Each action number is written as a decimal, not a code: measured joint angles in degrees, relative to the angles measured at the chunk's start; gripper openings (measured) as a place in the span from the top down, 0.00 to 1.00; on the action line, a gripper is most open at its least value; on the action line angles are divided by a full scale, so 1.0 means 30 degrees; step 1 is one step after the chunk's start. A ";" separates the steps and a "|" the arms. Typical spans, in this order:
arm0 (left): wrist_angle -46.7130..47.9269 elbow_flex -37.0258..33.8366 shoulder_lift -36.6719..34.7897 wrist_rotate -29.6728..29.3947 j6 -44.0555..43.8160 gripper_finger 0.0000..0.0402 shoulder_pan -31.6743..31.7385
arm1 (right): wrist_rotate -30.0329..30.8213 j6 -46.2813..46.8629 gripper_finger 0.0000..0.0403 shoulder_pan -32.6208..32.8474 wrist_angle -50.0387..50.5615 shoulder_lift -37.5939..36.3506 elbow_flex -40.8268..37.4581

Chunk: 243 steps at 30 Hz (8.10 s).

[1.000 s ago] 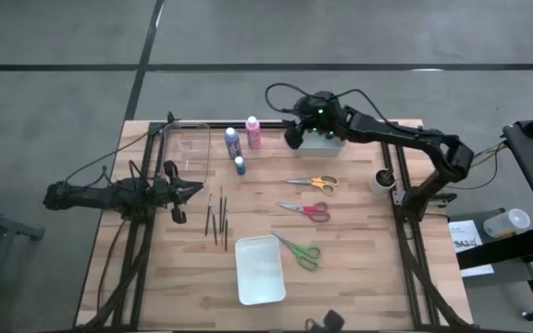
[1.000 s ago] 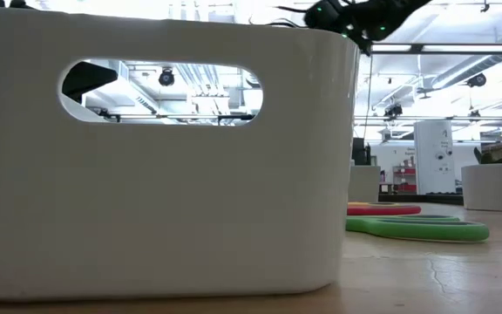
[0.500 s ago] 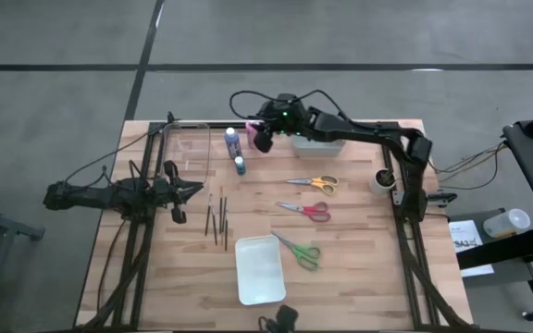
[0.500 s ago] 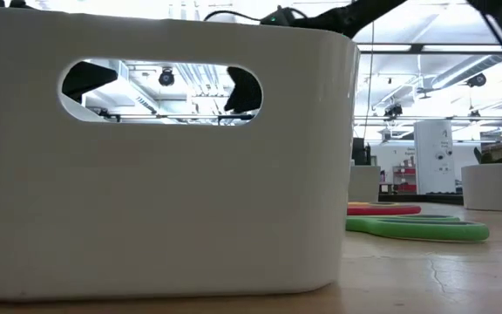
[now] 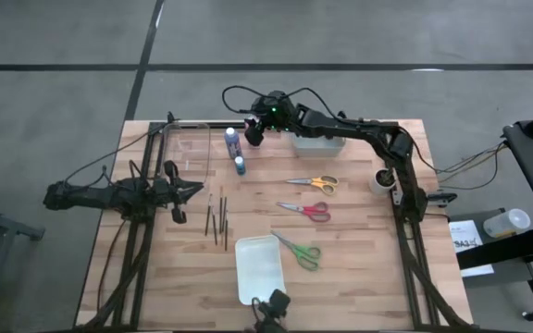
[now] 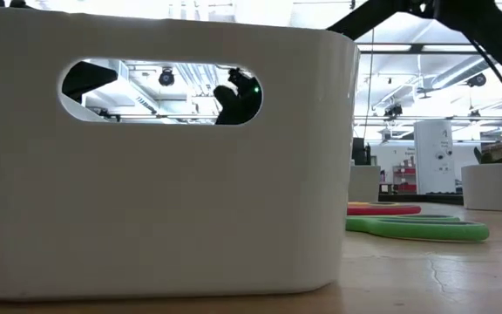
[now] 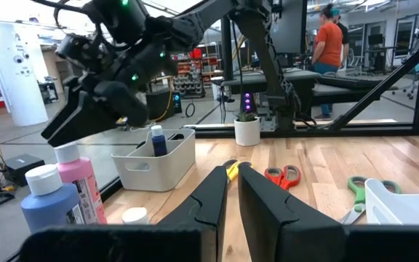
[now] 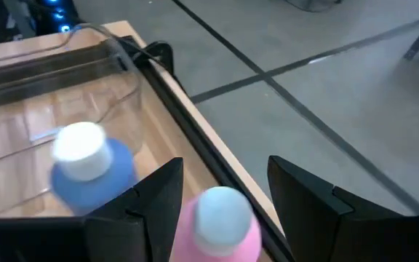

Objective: Pick & Place Paint Supplies
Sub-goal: Put the large pink paint bottle into the gray bin

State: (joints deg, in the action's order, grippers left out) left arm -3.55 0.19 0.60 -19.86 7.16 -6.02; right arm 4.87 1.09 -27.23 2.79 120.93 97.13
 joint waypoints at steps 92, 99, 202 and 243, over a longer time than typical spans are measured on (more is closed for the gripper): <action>-0.0005 0.0000 0.0007 0.0000 0.0000 0.88 0.0003 | -0.0276 -0.1095 0.50 -0.0159 0.0362 -0.0141 -0.0308; -0.0005 0.0000 0.0007 -0.0004 -0.0002 0.88 0.0000 | -0.0110 -0.0492 0.37 -0.0137 0.0328 -0.0148 -0.0315; 0.0000 0.0000 0.0000 0.0000 0.0000 0.88 0.0000 | 0.4687 0.0360 0.72 -0.0013 0.2783 -1.4574 -1.1008; -0.0002 0.0000 0.0000 -0.0004 0.0000 0.88 0.0002 | 0.5893 0.5378 0.68 -0.3963 0.2149 -1.6257 -1.7726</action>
State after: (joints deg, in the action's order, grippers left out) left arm -3.56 0.19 0.60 -19.87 7.16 -6.02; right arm 22.54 17.22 -39.11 9.23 72.16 43.95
